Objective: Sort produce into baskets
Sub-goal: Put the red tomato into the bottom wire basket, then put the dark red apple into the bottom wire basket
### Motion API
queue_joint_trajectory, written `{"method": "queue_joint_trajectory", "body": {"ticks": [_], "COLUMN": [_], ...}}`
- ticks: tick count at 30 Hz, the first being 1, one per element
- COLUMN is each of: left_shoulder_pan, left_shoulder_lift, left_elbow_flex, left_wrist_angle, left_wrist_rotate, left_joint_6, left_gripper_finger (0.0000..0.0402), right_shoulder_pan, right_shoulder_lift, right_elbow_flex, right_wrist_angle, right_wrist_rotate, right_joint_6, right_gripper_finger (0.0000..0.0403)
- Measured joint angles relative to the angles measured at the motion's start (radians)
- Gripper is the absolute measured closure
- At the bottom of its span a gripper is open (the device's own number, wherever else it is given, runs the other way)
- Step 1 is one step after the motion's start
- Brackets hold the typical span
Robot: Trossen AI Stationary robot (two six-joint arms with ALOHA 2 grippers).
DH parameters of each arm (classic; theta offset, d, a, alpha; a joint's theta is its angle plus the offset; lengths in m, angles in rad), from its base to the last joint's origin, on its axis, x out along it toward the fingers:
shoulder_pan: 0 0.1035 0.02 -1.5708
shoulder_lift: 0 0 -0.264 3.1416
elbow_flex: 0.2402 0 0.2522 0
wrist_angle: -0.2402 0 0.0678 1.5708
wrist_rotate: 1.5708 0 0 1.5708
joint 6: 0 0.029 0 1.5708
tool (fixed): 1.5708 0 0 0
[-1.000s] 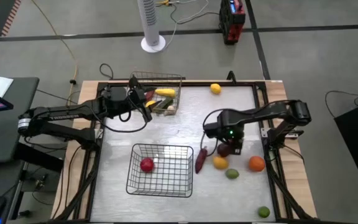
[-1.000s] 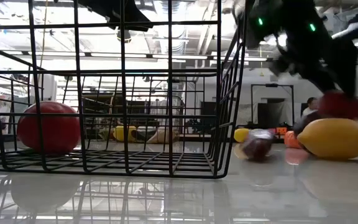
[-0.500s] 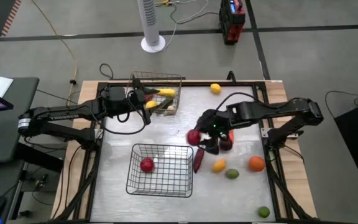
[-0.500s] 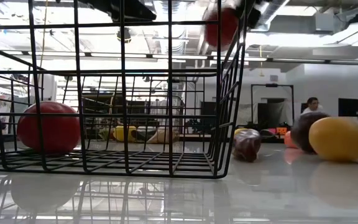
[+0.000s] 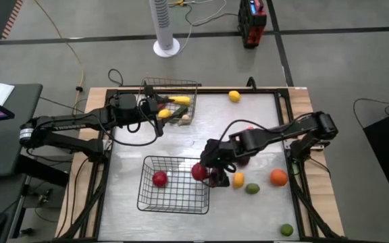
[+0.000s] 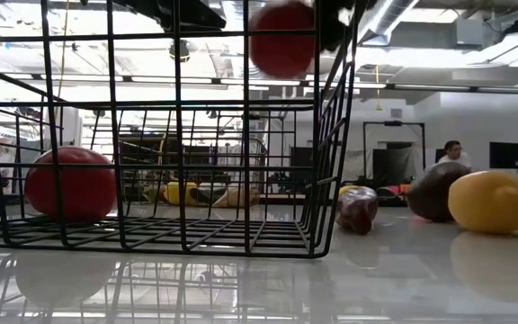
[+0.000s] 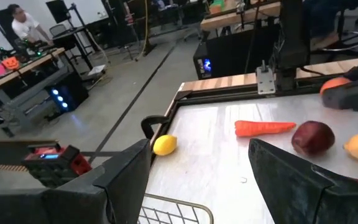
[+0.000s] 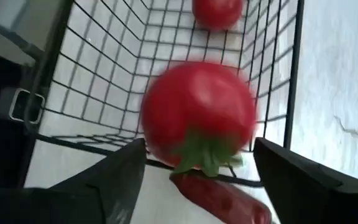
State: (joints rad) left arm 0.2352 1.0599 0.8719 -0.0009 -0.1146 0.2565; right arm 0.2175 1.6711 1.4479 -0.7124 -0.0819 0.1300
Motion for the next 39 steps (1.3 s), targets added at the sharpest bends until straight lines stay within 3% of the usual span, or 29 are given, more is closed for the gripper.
{"method": "queue_joint_trajectory", "body": {"ticks": [5, 10, 15, 23, 30, 39], "left_shoulder_pan": [0.0, 0.0, 0.0, 0.0, 0.0, 0.0], "left_shoulder_lift": [0.0, 0.0, 0.0, 0.0, 0.0, 0.0], "left_elbow_flex": [0.0, 0.0, 0.0, 0.0, 0.0, 0.0], "left_wrist_angle": [-0.001, -0.012, -0.024, -0.035, -0.031, -0.04], "left_wrist_rotate": [-0.002, -0.002, -0.004, -0.005, -0.021, -0.029], "left_joint_6": [-0.004, -0.004, 0.001, 0.003, 0.009, -0.004], "left_gripper_finger": [0.0141, 0.0141, 0.0141, 0.0141, 0.0141, 0.0141], "right_shoulder_pan": [-0.028, -0.061, -0.066, -0.025, -0.027, -0.03], "right_shoulder_lift": [-0.013, -0.071, -0.117, -0.111, -0.114, -0.113], "right_elbow_flex": [0.0, 0.0, -0.109, -0.374, -0.443, -0.546], "right_wrist_angle": [-0.065, -0.203, -0.217, 0.054, -0.042, -0.047], "right_wrist_rotate": [0.0, 0.103, 0.148, 0.131, 0.134, 0.163], "right_joint_6": [-0.014, -0.057, -0.107, -0.115, 0.027, 0.031], "right_gripper_finger": [0.0031, 0.0012, 0.0023, 0.005, 0.0061, 0.0062]}}
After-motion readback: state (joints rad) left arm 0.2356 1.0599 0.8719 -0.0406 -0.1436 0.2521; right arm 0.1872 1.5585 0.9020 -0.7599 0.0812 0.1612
